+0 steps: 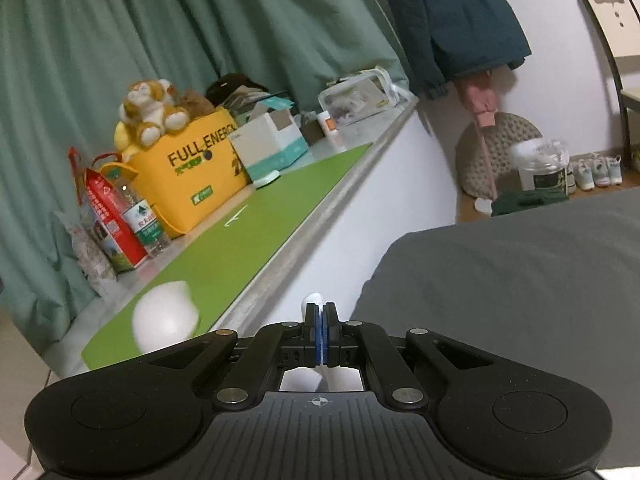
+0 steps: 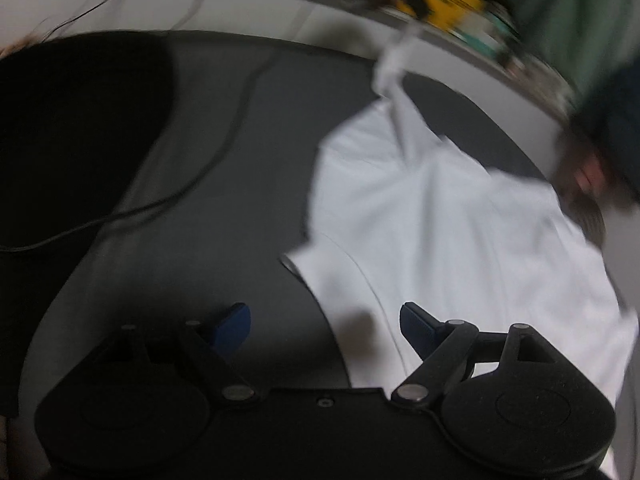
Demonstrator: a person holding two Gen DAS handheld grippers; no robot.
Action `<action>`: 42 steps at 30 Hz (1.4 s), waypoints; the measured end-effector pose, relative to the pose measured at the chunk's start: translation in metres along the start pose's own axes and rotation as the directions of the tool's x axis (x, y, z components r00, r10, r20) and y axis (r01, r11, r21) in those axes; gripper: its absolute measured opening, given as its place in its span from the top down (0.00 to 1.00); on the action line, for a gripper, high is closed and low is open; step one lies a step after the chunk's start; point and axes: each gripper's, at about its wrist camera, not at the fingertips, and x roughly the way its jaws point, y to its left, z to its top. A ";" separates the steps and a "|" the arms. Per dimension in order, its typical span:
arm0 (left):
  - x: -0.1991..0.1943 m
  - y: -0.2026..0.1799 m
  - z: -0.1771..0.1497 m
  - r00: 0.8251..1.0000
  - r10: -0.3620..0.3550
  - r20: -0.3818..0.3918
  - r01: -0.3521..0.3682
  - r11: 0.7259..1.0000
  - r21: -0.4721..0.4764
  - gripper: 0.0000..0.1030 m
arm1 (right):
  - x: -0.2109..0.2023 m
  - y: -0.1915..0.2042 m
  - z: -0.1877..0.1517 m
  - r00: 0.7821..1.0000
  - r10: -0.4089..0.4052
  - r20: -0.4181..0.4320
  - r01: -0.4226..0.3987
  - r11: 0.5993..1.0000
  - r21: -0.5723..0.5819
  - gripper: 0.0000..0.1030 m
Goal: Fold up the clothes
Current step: 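Open the left gripper, release the sleeve and move away, then move the left gripper back over the shirt toward the sleeve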
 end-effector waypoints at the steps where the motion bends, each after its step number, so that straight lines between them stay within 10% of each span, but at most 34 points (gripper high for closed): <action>1: 0.001 -0.004 0.000 1.000 0.001 -0.003 -0.001 1.000 0.003 0.99 | 0.003 0.004 0.005 1.000 0.004 0.010 -0.003 1.000 -0.031 0.21; 12: -0.014 0.018 0.019 0.994 -0.104 -0.020 0.103 0.991 -0.081 0.98 | 0.060 0.021 0.043 0.997 -0.037 -0.068 0.029 0.993 -0.113 0.45; 17: -0.064 0.014 -0.018 0.921 -0.388 -0.004 0.388 0.921 -0.012 0.98 | 0.058 0.027 0.034 0.994 -0.101 -0.047 0.091 0.980 -0.174 0.60; 19: -0.096 0.003 -0.049 0.877 -0.481 -0.005 0.479 0.871 0.109 0.98 | 0.060 0.026 0.032 0.992 -0.111 -0.057 0.099 0.980 -0.173 0.85; 29: -0.222 -0.051 -0.181 0.610 -0.757 -0.234 0.728 0.418 0.543 0.98 | 0.039 0.036 0.030 0.999 -0.041 0.026 0.046 0.976 -0.213 0.96; 34: -0.267 -0.072 -0.211 0.639 -0.746 -0.187 0.458 0.173 0.872 0.98 | 0.036 0.035 0.028 0.999 -0.008 0.036 0.016 0.977 -0.211 0.97; 36: -0.267 -0.084 -0.217 0.684 -0.716 -0.138 0.299 0.103 0.949 0.98 | 0.038 0.034 0.026 0.999 -0.039 0.013 0.041 0.984 -0.174 0.94; 38: -0.265 -0.096 -0.224 0.725 -0.684 -0.085 0.136 0.021 0.990 0.98 | 0.036 0.037 0.023 0.999 -0.049 0.011 0.050 0.982 -0.181 0.71; 42: -0.241 -0.119 -0.223 0.775 -0.631 -0.045 -0.002 -0.073 0.997 0.98 | 0.024 0.043 0.016 0.999 -0.030 0.034 0.036 0.973 -0.226 0.60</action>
